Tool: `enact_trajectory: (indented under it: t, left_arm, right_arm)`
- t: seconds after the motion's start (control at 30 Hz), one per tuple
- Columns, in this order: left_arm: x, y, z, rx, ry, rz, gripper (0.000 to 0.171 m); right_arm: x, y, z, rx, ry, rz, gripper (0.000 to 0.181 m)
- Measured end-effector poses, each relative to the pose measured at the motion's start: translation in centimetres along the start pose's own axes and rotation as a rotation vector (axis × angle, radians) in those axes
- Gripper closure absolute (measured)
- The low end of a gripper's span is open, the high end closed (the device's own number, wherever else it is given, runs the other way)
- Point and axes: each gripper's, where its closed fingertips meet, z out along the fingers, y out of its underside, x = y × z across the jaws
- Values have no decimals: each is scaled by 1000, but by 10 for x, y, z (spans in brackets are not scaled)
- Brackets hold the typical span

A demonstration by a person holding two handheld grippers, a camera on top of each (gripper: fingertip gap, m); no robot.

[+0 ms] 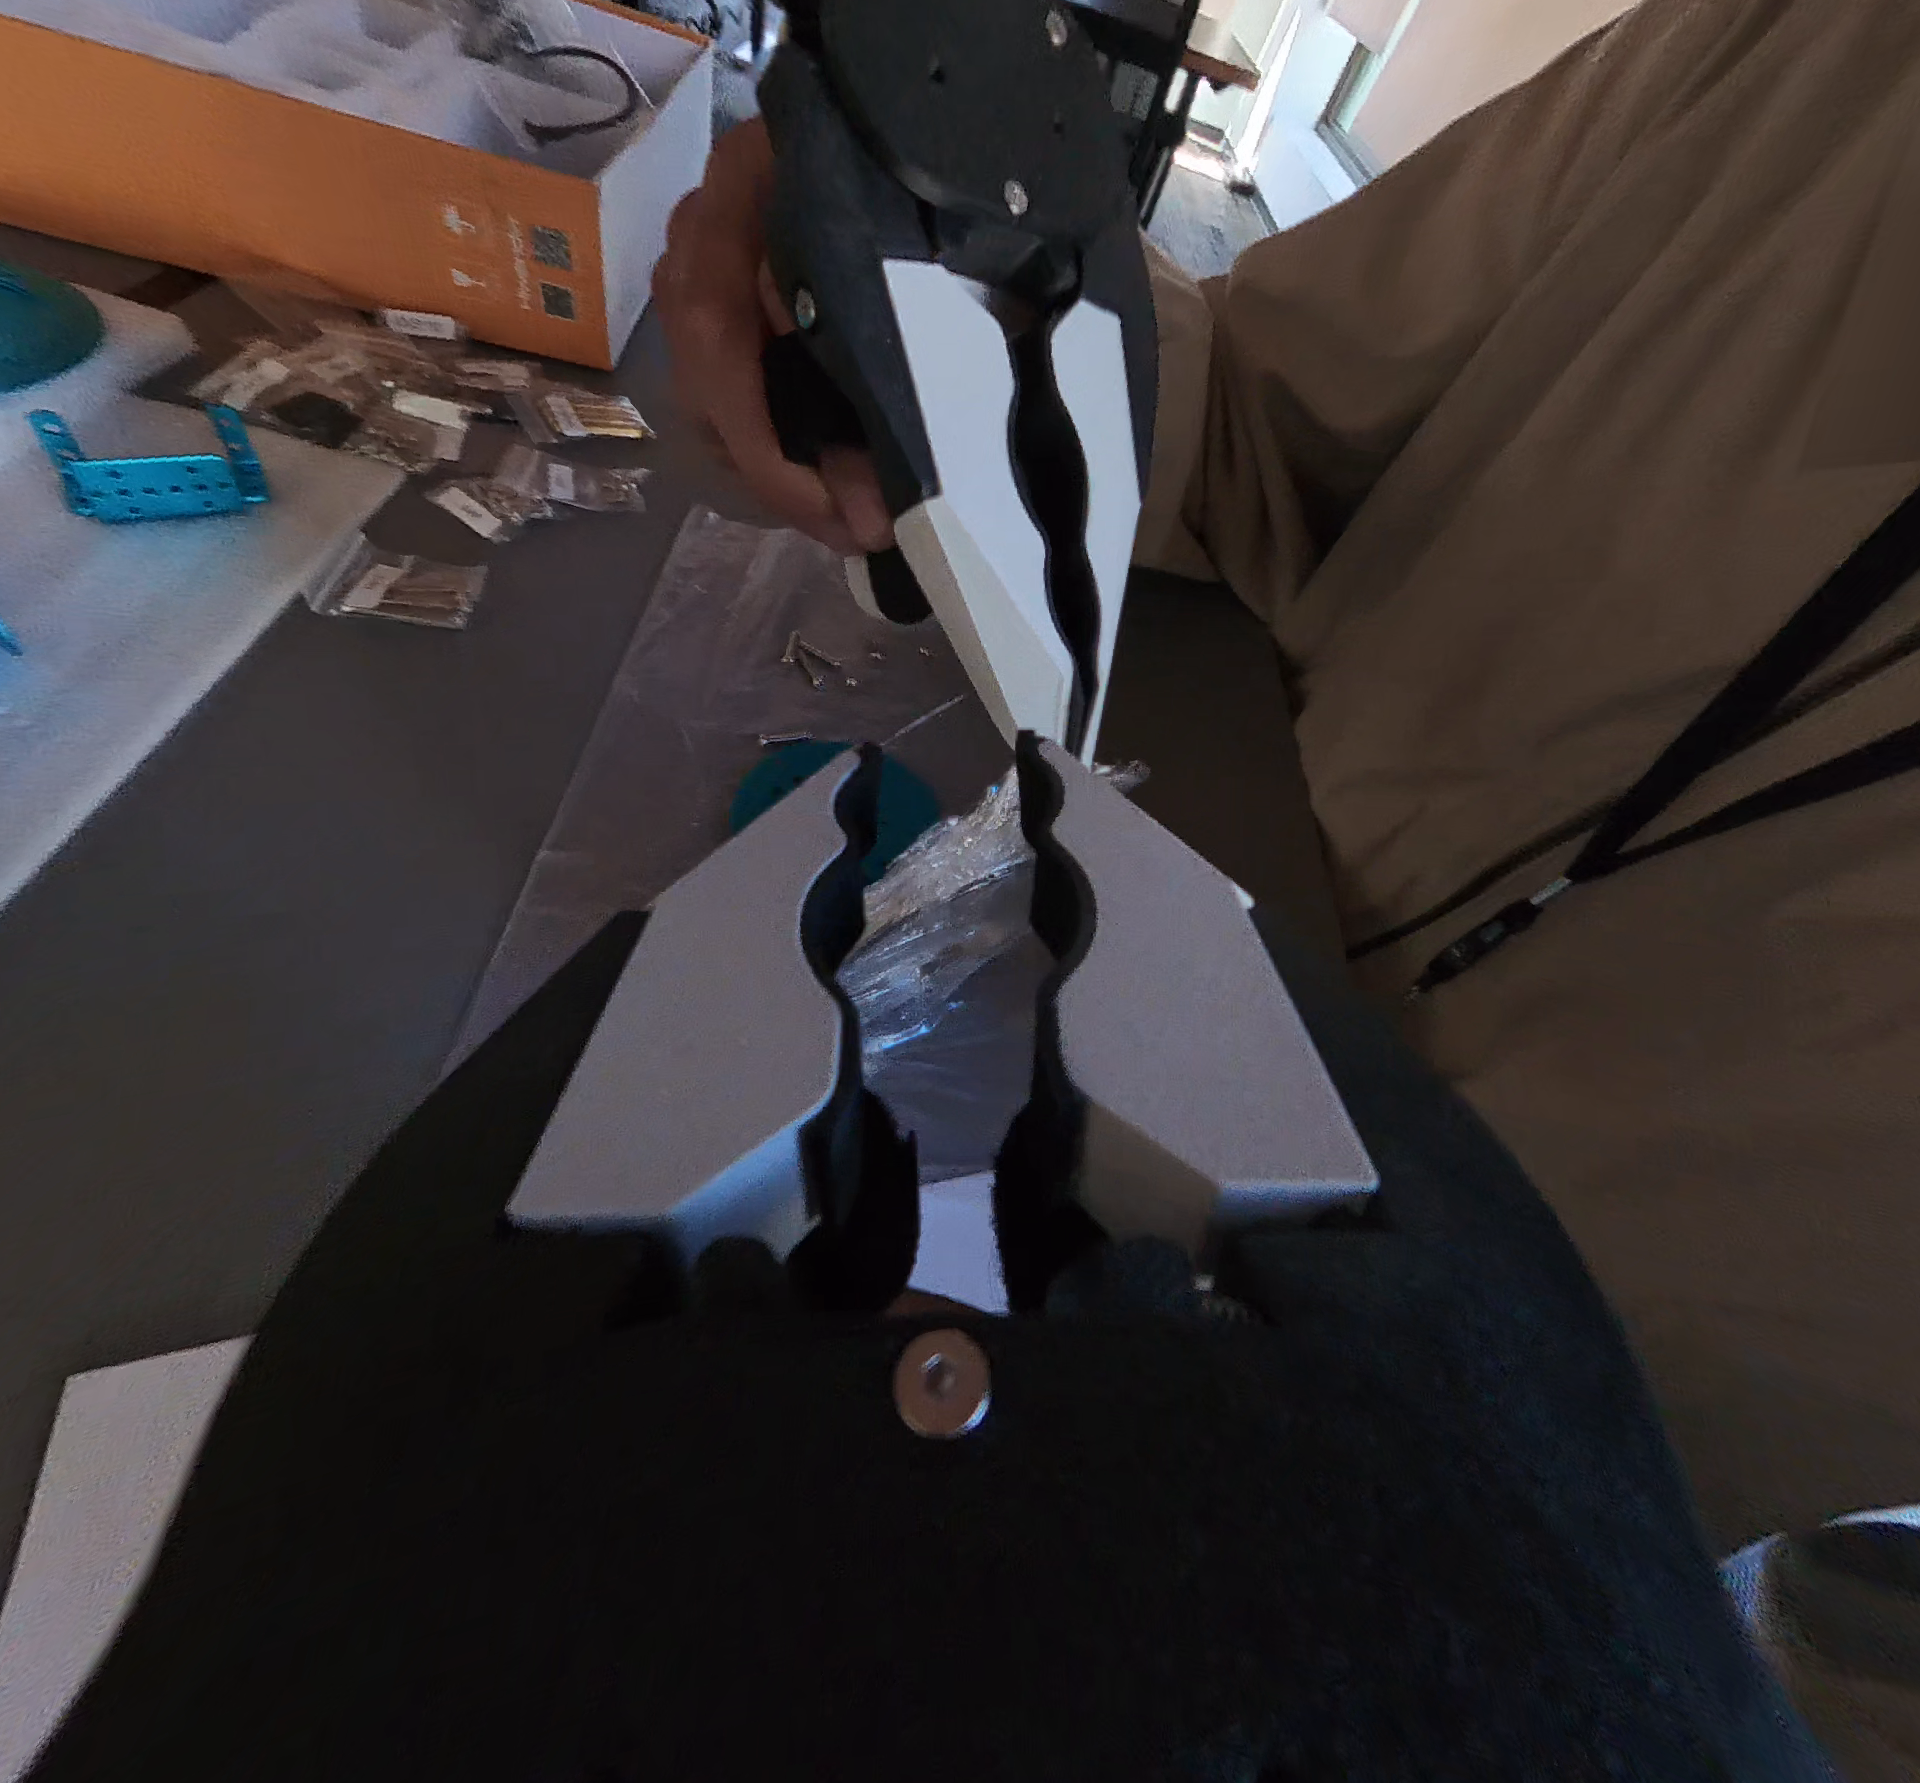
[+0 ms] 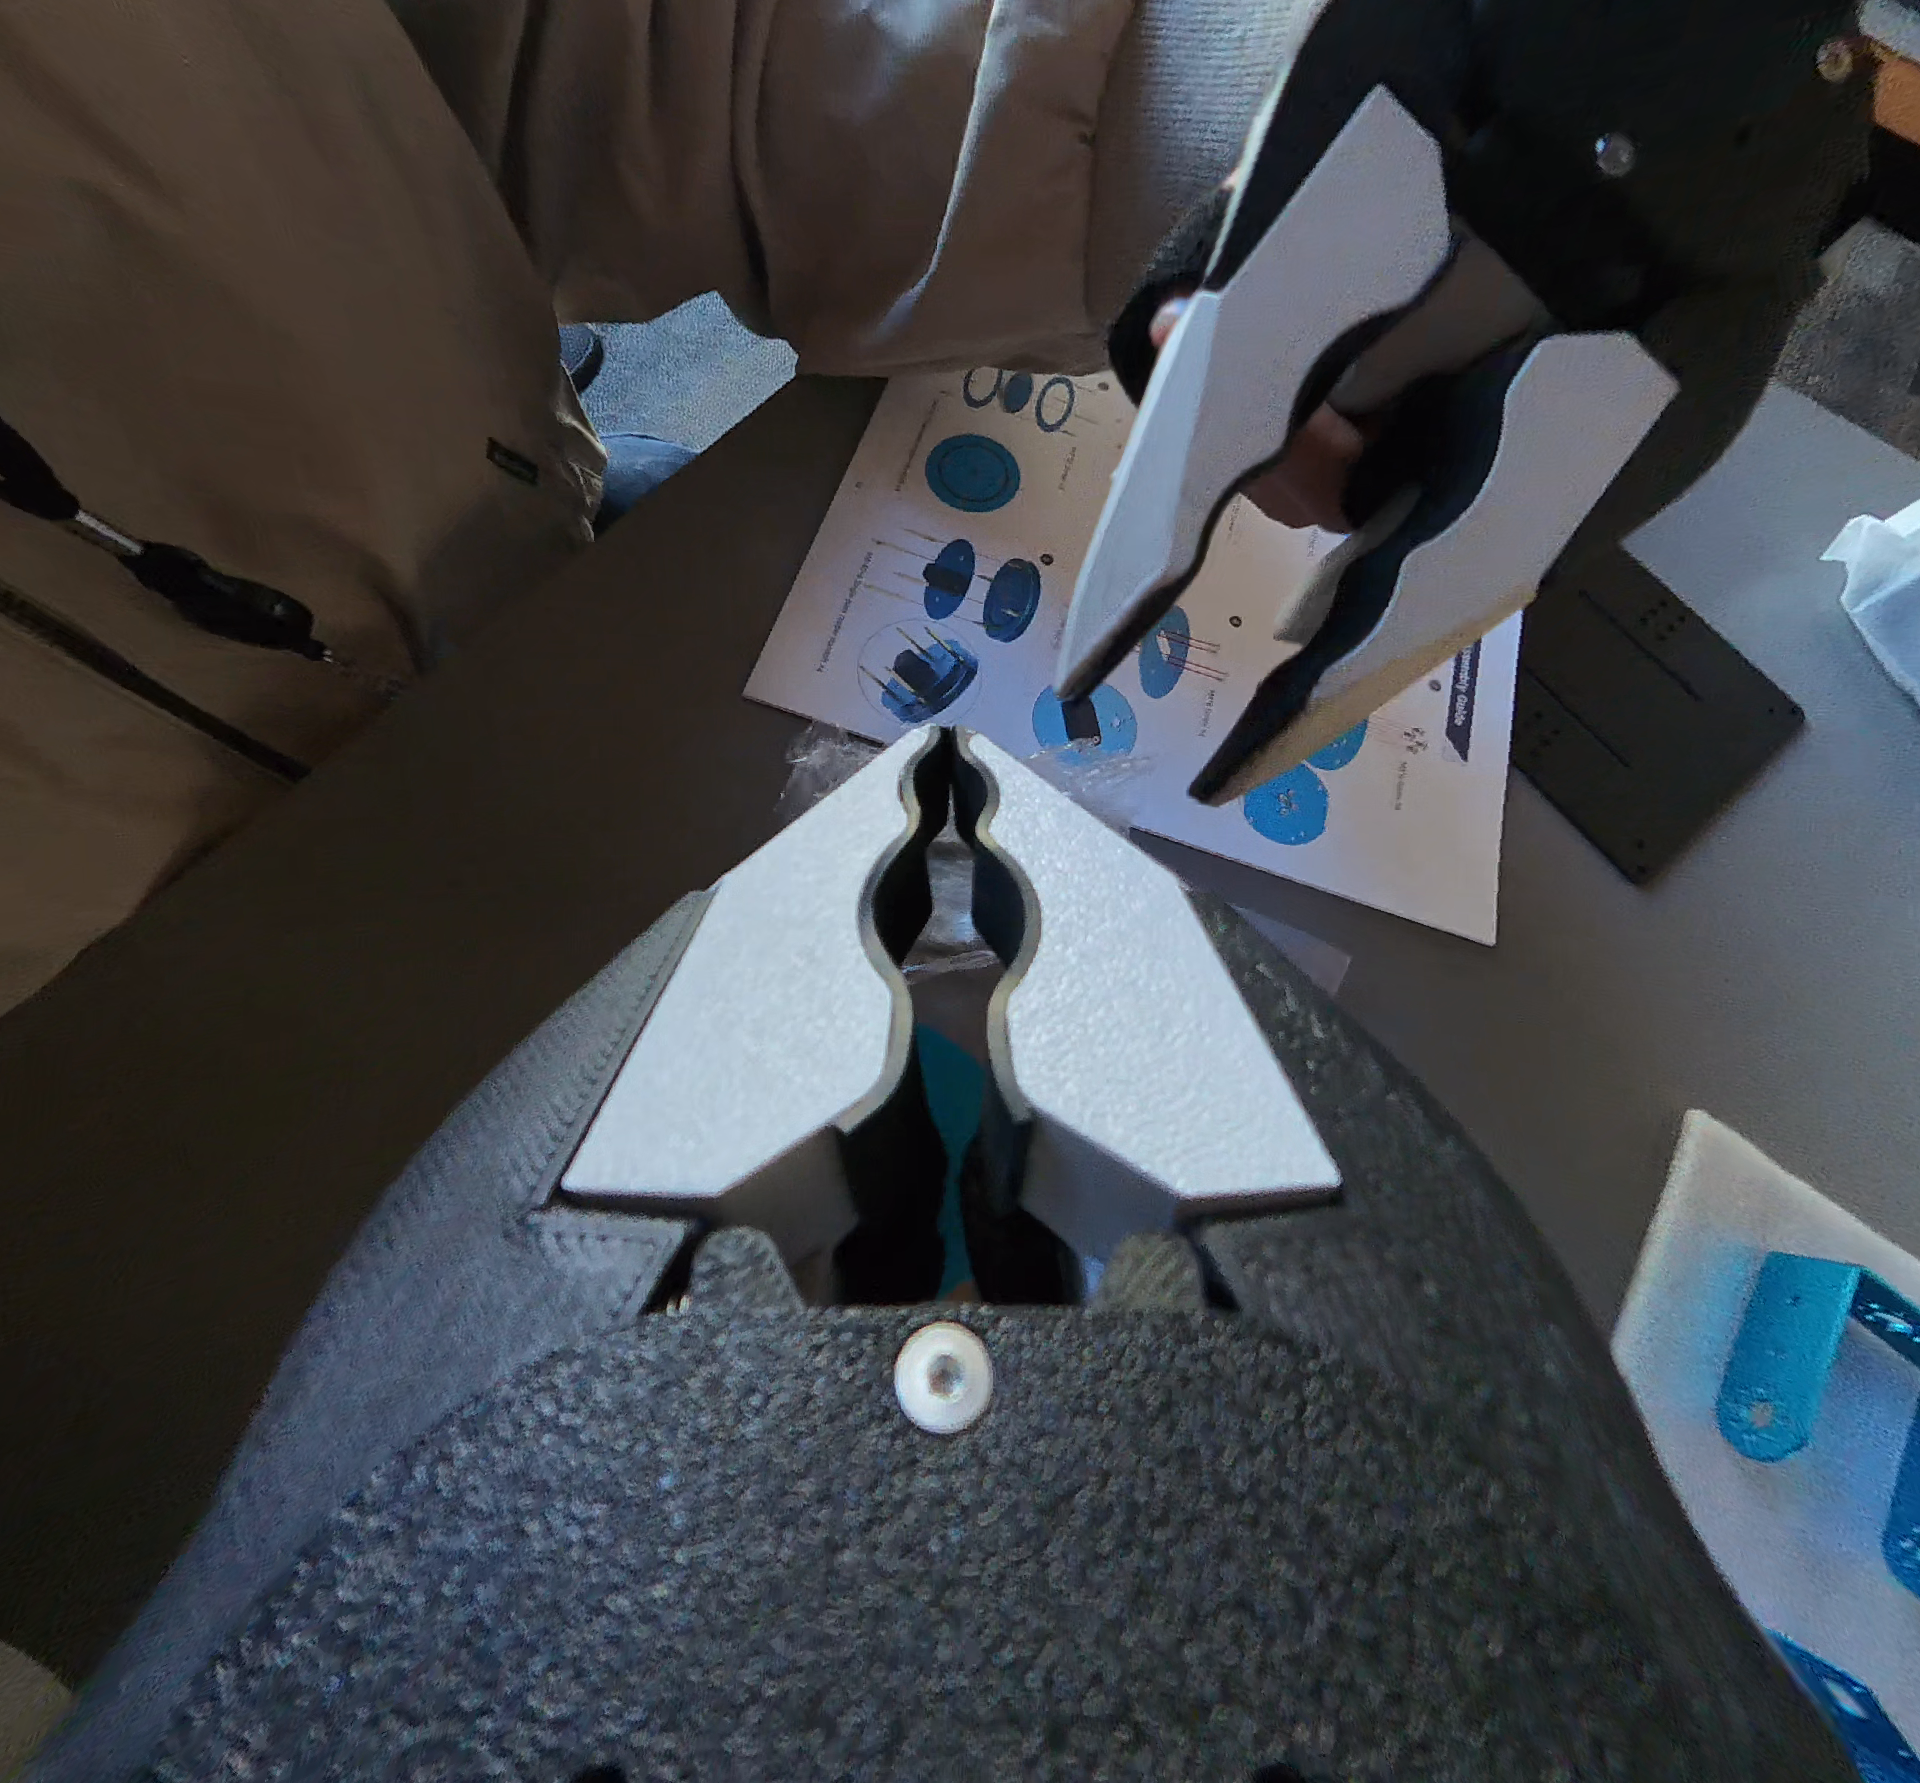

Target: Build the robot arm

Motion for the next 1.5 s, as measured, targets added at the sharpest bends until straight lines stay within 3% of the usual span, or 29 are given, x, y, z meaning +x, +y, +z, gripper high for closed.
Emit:
enact_trajectory:
  t: [0.1,0.23,0.5,0.7,0.87,0.93,1.0,1.1,1.23,1.33,1.5]
  left_arm:
    - [7,13,8,-94,37,20,149]
    - [11,18,14,-146,47,44,171]
    - [7,23,8,-146,-123,98,171]
    - [14,30,1,-138,-176,121,171]
    - [13,22,-3,-82,-209,136,171]
    - [14,21,-3,-80,-215,147,171]
    - [15,20,-2,-71,-209,150,171]
    - [18,20,0,-61,-195,158,171]
    - [20,18,3,-58,-193,173,171]
    - [18,18,3,-57,-205,174,171]
    - [18,18,4,-49,-213,175,171]
  right_arm:
    - [-1,0,1,-21,10,-14,181]
    - [-1,2,2,-45,30,-24,181]
    - [-3,16,-7,-132,114,-36,181]
    - [2,23,-7,-134,108,105,181]
    - [9,4,-14,51,101,202,178]
    - [7,-5,-24,201,41,250,164]
    - [18,-7,-36,339,10,324,165]
    - [30,14,-31,366,-20,374,165]
    - [32,18,-12,405,-140,444,160]
    - [15,19,1,353,-254,423,158]
    - [0,14,9,340,-304,369,169]
